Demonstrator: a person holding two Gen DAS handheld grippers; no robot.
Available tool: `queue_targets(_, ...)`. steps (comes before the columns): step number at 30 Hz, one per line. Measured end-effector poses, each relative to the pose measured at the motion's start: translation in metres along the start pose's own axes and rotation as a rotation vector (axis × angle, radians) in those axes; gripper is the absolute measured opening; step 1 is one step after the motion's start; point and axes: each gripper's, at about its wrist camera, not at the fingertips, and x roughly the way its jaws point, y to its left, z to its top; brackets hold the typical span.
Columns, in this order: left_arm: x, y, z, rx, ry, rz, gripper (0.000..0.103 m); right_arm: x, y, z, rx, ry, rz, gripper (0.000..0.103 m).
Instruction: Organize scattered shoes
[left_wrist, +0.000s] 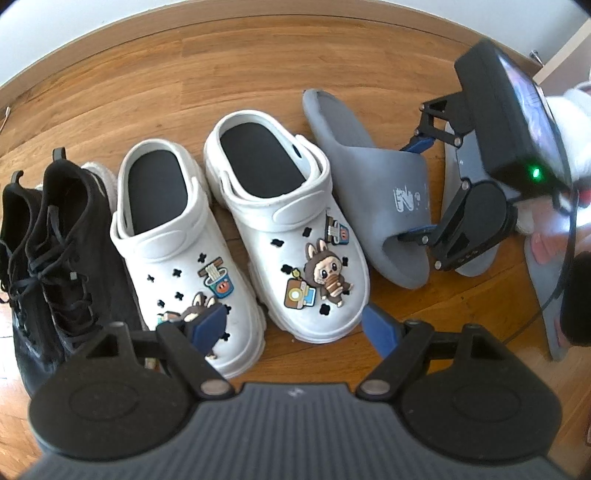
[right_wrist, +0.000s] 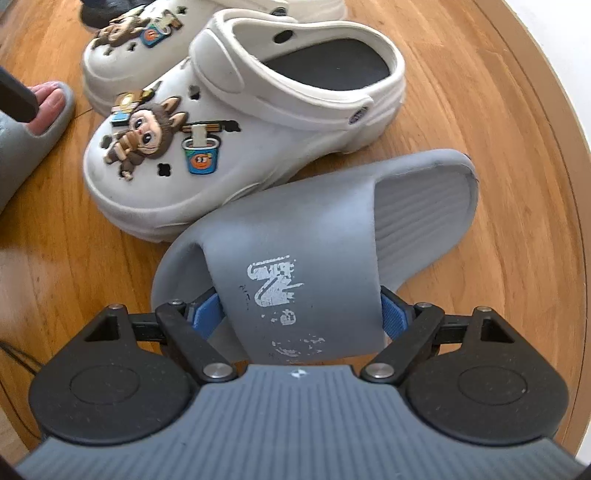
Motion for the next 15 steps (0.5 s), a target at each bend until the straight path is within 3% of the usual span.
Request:
queue_targets(7, 0.0, -0.007, 0.005, 0.027, -0.009, 0.005, 0.08, -0.024, -0.005, -0.012, -0.03, -0.119, 0.058, 0.086)
queue_targets(15, -0.001, -0.039, 0.017, 0.18, -0.085, 0.026, 0.08, -0.072, -0.035, -0.043, 0.004, -0.298, 0.127, 0.094)
